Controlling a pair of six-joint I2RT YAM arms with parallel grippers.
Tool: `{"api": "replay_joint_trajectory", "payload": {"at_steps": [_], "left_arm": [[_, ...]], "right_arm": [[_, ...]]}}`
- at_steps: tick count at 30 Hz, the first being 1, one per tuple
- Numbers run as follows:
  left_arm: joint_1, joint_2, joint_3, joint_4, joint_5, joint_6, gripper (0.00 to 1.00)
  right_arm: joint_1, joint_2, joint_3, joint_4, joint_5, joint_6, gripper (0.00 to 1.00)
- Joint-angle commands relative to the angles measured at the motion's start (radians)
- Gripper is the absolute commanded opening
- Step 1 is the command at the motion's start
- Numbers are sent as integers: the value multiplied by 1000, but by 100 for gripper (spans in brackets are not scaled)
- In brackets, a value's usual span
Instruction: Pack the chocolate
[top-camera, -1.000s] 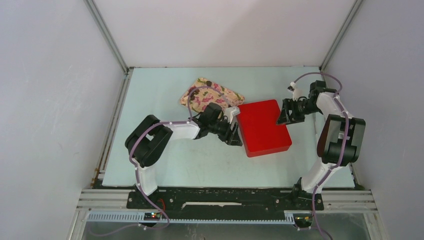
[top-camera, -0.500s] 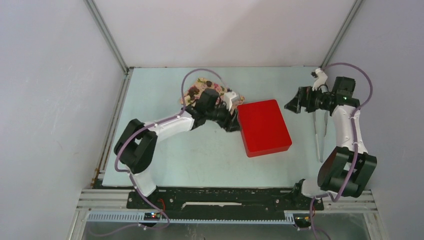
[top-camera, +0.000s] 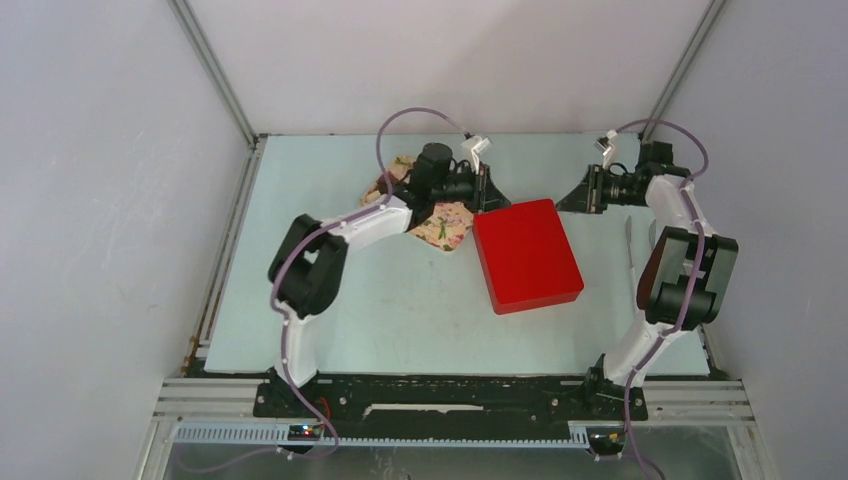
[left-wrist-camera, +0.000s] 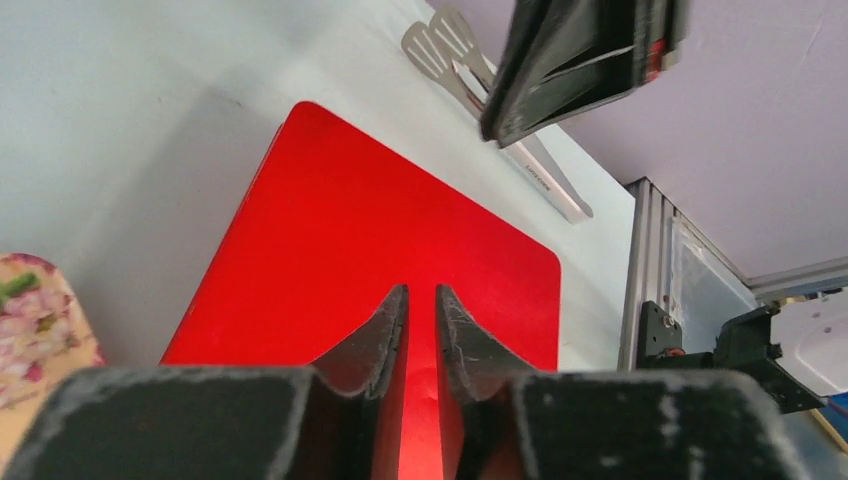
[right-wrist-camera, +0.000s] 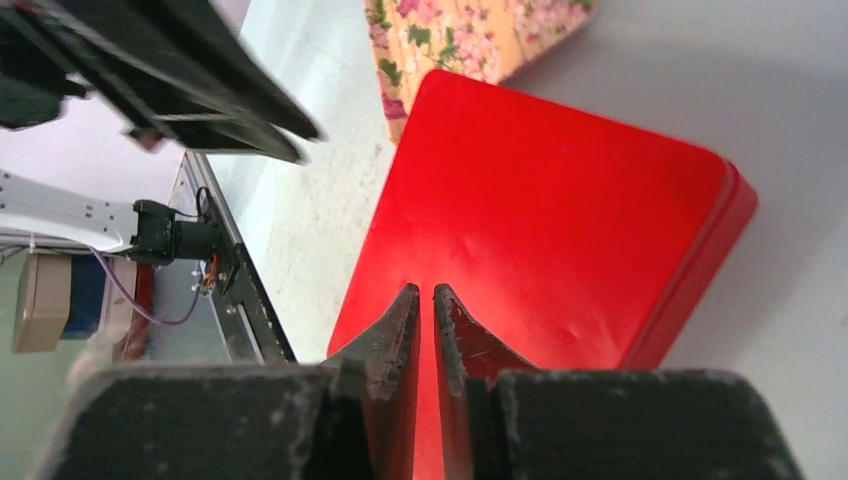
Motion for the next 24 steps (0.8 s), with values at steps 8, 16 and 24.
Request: {"api": "replay_joint_trajectory", "payload": {"at_steps": [8,16,24], "left_arm": [[34,266,118,164,79,-364,10],[65,398,115,121,47,-423,11],[67,225,127,85,80,-307,13]], "right_arm": [[105,287,261,-31,14,48,10],[103,522,352,-97,82,107,7],[102,286,252,-45,91,104,8]]}}
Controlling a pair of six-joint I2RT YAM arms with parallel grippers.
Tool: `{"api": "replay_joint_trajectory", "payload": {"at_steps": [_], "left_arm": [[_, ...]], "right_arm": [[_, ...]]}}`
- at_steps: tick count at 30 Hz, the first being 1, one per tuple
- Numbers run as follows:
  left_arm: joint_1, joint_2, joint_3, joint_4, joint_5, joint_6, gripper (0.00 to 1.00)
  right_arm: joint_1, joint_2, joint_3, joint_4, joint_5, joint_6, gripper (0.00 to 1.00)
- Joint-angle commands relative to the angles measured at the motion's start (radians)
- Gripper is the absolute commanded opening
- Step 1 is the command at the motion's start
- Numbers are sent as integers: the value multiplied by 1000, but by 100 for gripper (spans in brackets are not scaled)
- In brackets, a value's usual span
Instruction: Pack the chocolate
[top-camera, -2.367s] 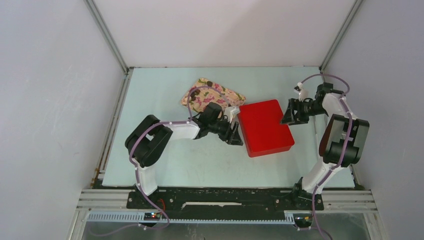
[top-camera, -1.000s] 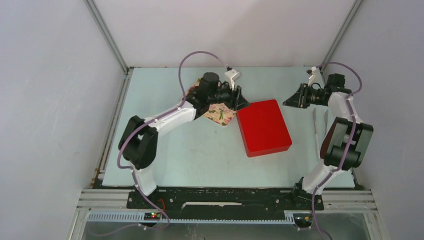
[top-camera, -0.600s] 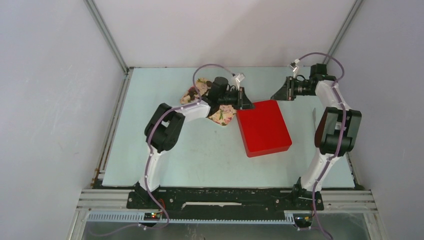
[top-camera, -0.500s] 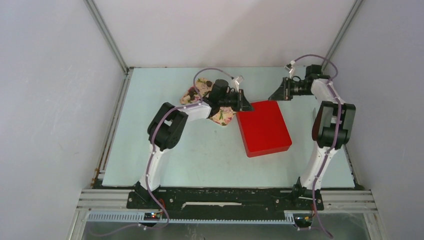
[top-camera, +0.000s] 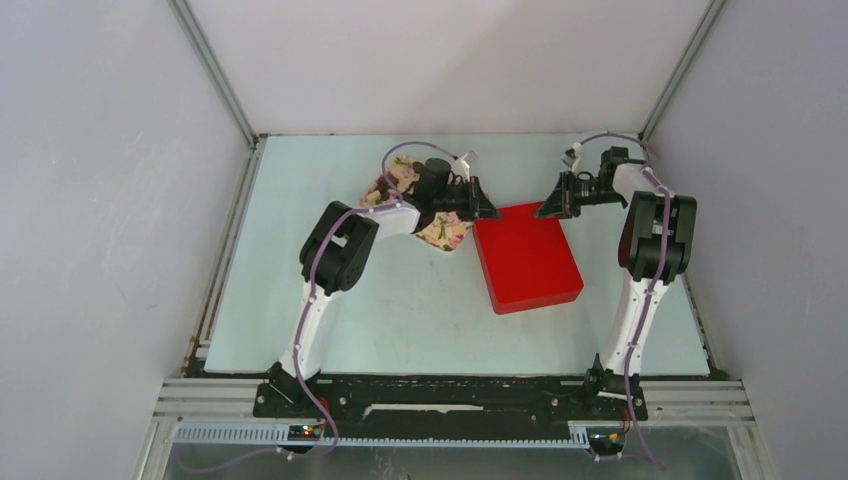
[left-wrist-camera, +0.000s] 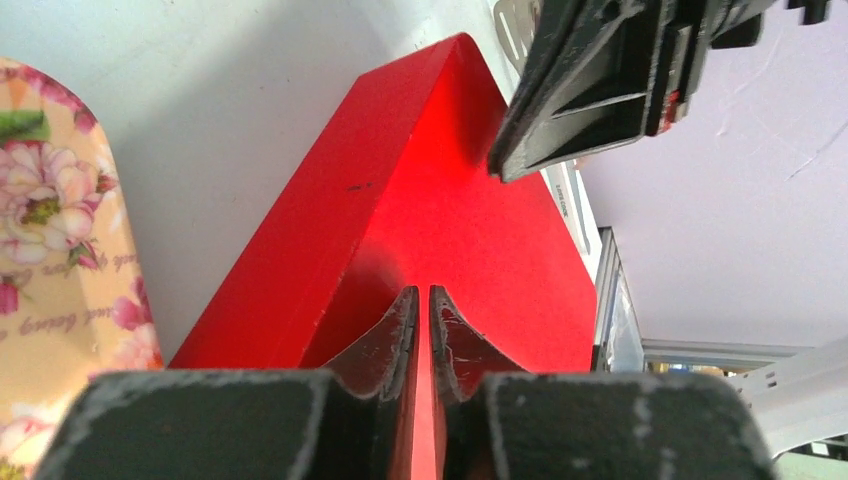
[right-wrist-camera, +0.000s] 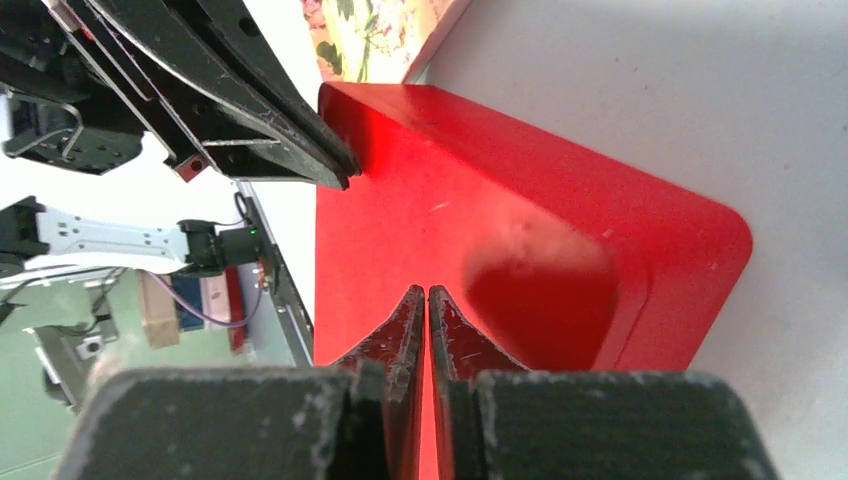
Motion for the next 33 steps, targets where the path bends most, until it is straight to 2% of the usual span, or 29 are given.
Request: {"api": "replay_joint_trajectory", "payload": {"at_steps": [1,6,12,15,18,23,27,30,33], "left_arm": [[3,-152,25,-60,16,117,14],[3,-295,-85,-66,69,182,14],[-18,-376,-259,15,167,161,15],[-60,-373,-303,-32,164,252,15],[-99,-329,-335,-50,169,265,16],[-112,-170,-387,86,174,77,16],[-101,-121,-381,161,182,-9,16],[-97,-163,-360,136,182,31,16],[-90,-227,-305,30,190,143,19]], "right_arm": [[0,-181,-37,38,69,-8,8],[2,-298,-116,12,81,-31,8],[0,-367,-234,-99,121,-209,9],[-10,-318,-251,-179,138,-295,9],[-32,-244,-267,-216,148,-291,9],[-44,-125,-279,-194,236,-229,9],[-56,-123,-277,-191,221,-225,9],[-69,-146,-278,-192,193,-232,9],[-91,-179,-278,-202,138,-252,10]]}}
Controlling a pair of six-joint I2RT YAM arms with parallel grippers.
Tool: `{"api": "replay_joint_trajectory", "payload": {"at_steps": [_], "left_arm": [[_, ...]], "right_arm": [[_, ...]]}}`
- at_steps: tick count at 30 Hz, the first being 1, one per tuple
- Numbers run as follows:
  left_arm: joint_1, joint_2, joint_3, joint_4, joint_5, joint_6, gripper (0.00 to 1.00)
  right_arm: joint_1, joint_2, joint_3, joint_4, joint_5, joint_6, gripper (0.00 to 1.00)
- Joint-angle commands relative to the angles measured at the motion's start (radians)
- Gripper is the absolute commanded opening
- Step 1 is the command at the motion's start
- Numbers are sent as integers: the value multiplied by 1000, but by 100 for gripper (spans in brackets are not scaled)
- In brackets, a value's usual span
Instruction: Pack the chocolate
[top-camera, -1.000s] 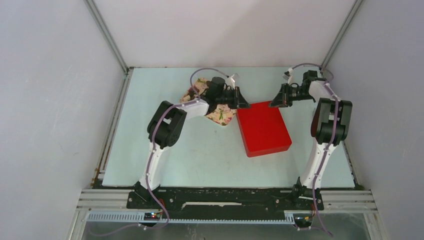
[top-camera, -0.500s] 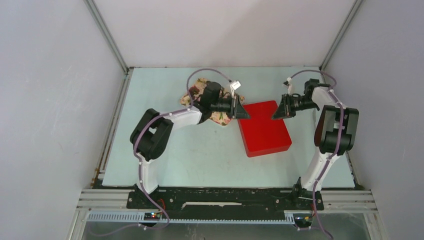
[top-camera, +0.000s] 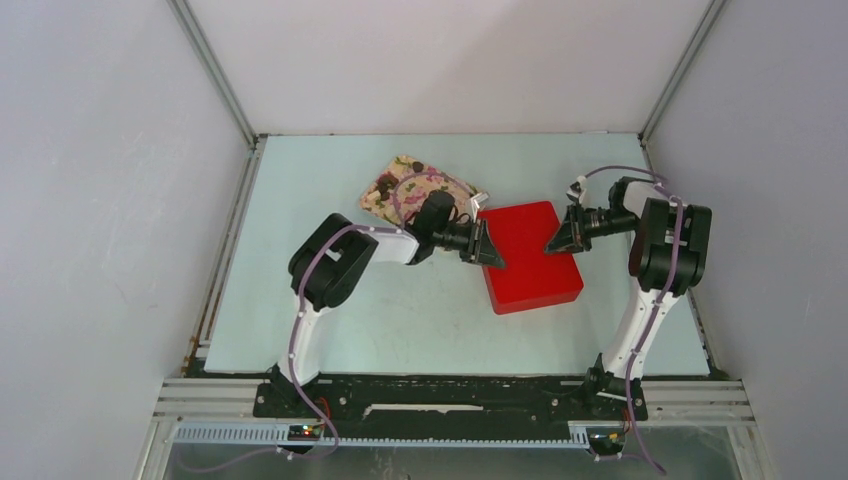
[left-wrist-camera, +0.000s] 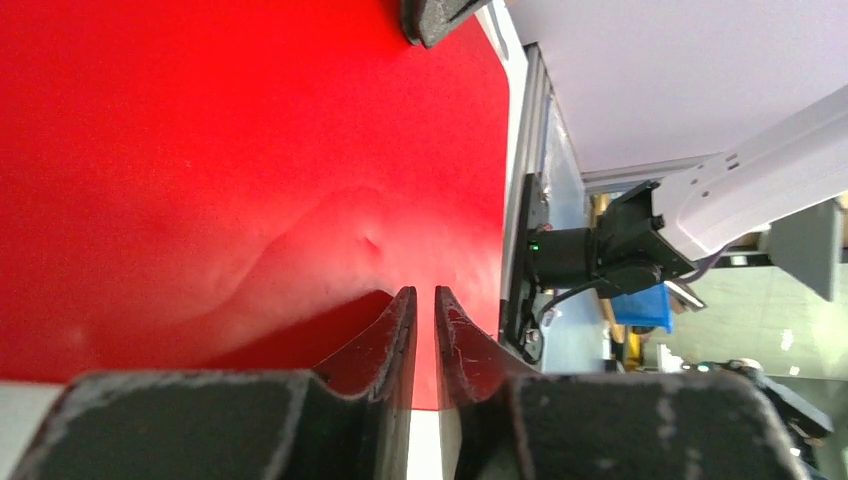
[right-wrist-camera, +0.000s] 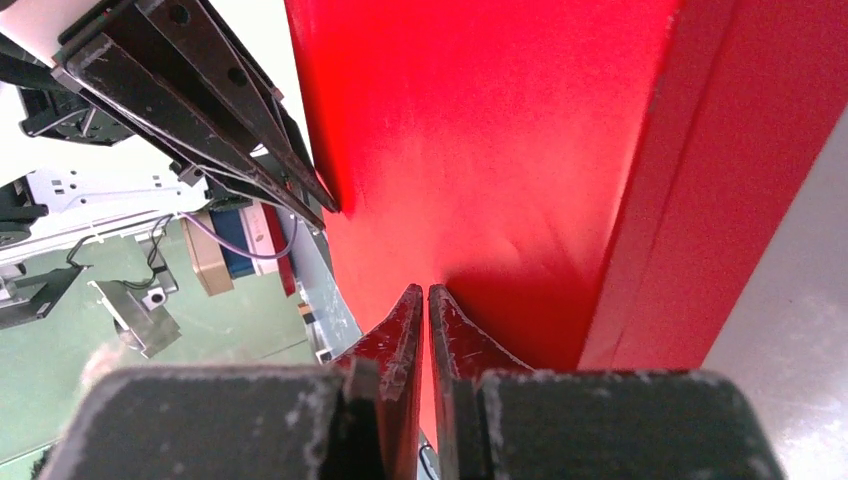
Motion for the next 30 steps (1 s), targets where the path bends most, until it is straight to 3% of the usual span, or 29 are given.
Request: {"api": "replay_joint_trajectory", "payload": {"at_steps": [1,6,8,10,11,18,20,25,30], "left_arm": [[18,-84,67,-164,-35,175,20],[48,-234,154,-505,-178,579,29],[62,-295,171,-627,-269,729,33],[75,-355,172,-711,-377,873,40],[82,-386,165,-738,-429,920,44],[174,-591,56,-827,-661,1119,72],[213,-641,25,-838,-698,1137,98],[350,-745,-49,-797,-717,1077,100],[549,-798,-97,-700,-675,867,100]], "right_arm": [[-39,-45,-7,34,46,-64,10],[-80,-149,-9,51,13,-82,17],[-91,-207,-9,70,18,-79,28],[-95,-263,-19,98,32,-68,94],[-95,-293,-28,119,45,-59,99],[-85,-558,-137,378,166,60,100],[-81,-641,-176,470,209,106,100],[-64,-825,-256,646,338,182,100],[-49,-912,-325,742,410,201,100]]}}
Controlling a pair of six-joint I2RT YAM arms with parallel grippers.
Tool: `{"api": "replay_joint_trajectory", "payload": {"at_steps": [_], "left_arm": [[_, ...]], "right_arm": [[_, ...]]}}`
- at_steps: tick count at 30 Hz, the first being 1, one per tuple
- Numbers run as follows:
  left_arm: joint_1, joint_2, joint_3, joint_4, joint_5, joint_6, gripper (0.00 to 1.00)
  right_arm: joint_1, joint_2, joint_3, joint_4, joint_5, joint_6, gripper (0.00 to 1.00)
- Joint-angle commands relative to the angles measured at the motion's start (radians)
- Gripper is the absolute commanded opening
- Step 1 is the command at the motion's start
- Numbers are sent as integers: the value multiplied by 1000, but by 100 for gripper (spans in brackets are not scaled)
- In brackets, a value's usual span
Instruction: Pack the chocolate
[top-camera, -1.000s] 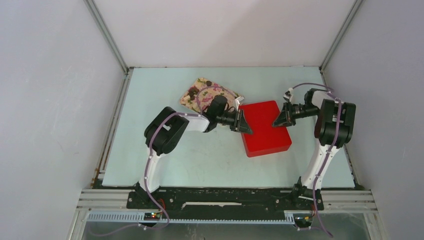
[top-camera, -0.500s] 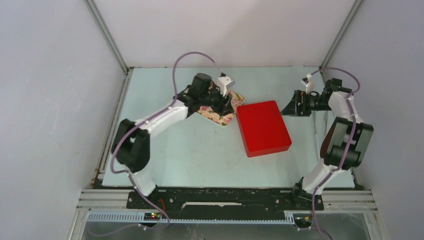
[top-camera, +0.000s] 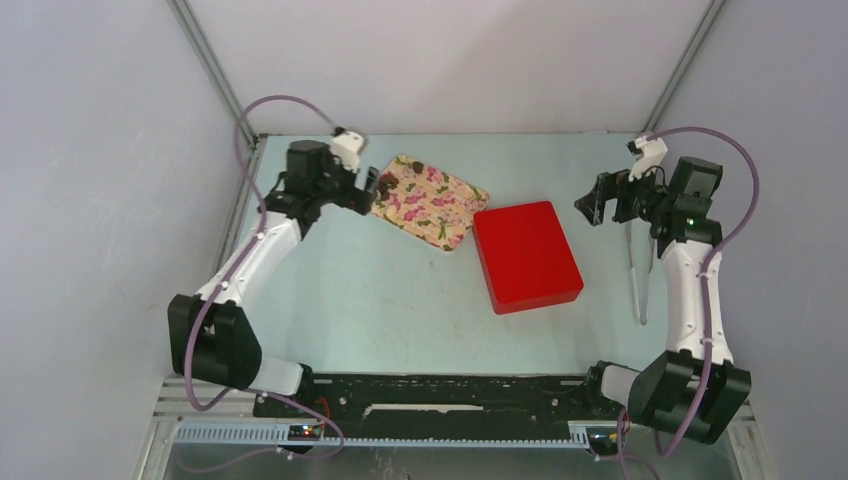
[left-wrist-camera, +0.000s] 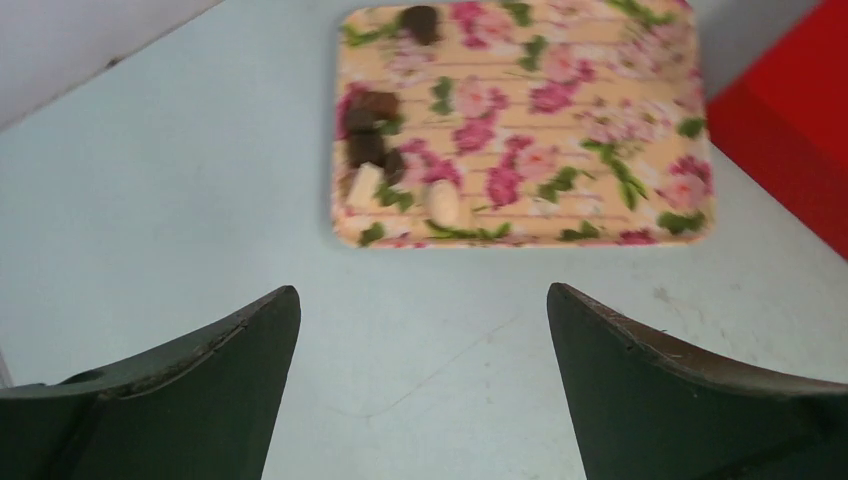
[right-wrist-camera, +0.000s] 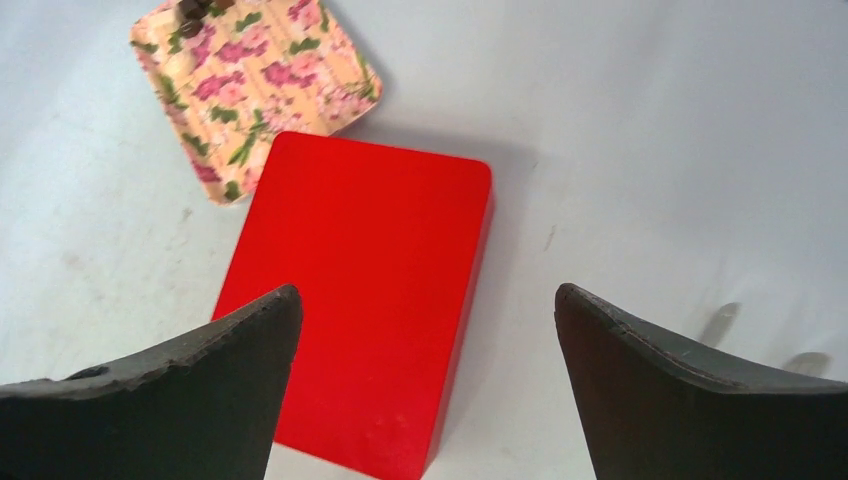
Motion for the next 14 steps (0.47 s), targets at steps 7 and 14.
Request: {"api": "replay_joint_trajectory", "payload": {"at_steps": [7,14], "left_arm": [[257,-130,-88,145,20,-218,100],[288,-158,-143,133,14,-176,100]], "right_arm": [[36,-63,-86,228,150,98,99],[35,-62,-87,235,152,115,100]]}}
